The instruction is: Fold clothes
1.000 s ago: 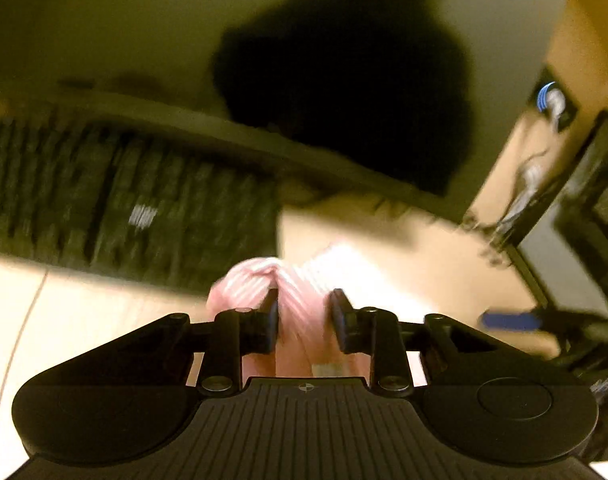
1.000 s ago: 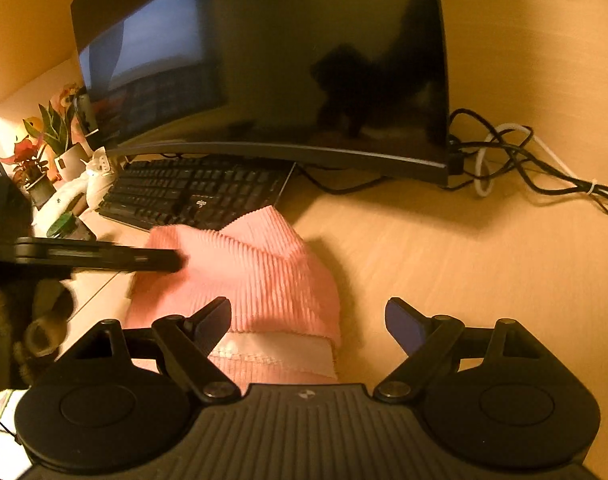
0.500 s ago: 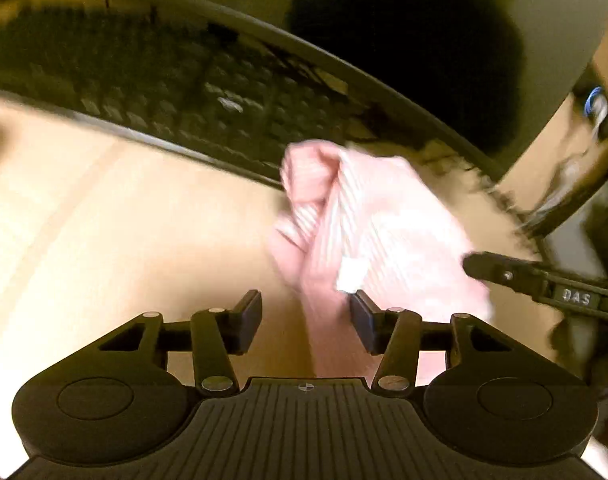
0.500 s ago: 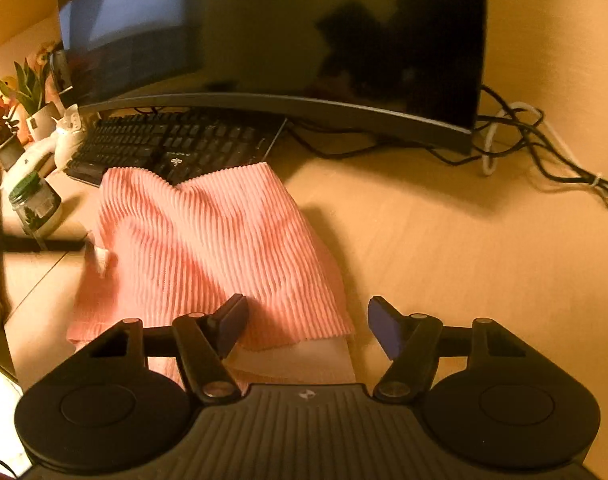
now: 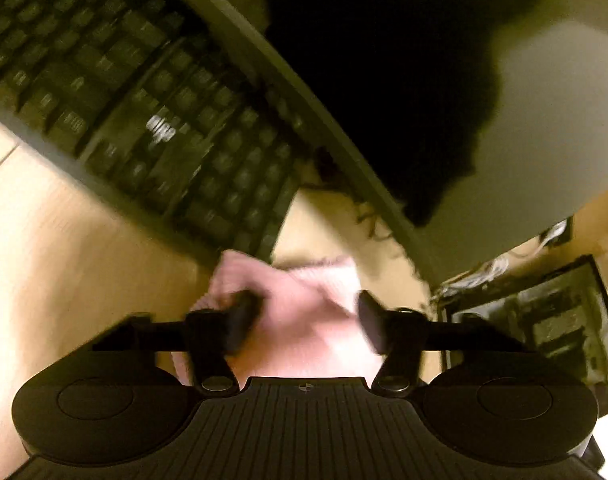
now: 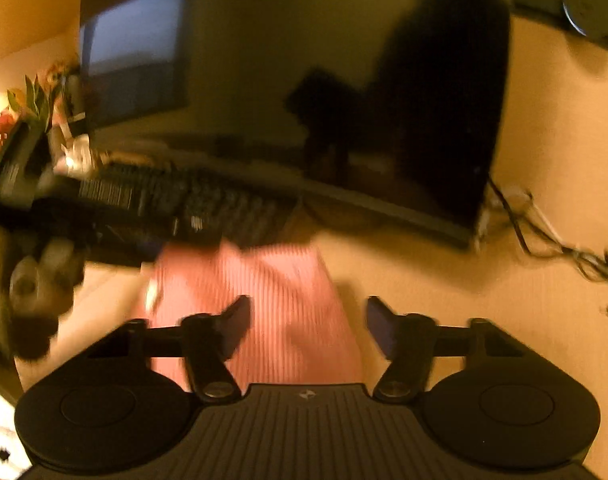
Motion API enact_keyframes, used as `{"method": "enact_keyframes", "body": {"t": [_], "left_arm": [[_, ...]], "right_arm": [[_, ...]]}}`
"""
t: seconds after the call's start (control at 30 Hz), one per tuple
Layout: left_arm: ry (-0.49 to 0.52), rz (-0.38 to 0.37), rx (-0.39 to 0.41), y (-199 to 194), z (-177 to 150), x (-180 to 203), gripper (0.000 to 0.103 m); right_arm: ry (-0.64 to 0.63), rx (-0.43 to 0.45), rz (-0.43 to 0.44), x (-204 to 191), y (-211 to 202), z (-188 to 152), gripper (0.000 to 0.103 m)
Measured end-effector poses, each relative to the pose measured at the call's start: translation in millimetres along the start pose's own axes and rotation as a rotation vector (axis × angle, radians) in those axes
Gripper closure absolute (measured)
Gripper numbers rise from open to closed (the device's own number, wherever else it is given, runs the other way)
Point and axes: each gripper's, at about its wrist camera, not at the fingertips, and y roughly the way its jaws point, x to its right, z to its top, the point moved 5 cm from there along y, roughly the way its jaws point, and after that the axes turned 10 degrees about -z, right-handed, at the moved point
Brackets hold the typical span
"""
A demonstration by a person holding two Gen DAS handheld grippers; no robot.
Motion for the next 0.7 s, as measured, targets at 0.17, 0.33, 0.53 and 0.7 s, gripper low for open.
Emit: {"method": "enact_keyframes", "body": {"t": [0.17,0.33,0.53,0.7], "left_arm": [[0.041,0.018,0.012,-10.7,-2.8,-2.9,0.075],[0.039,0.002,-0.015,2.1,-7.2,-5.2,0.032],[0.063,0.091,0.054,-6.2,1.2,1.4,0.091],[0.120,0.239,0.049,-29.3,-9.3,-14.4,0.092]], "right_arm": [[0.132,-0.032,0.058,4.6,47.7,20.3,0.047],[0.220,-0.118,0.109,1.8,95.0,14.8,0.078],[0.172,0.033,0.058,9.4,65.5,27.5,0.103],[0.106,-0.032,-0.039,16.6,85.0,7.3,0.102]]}}
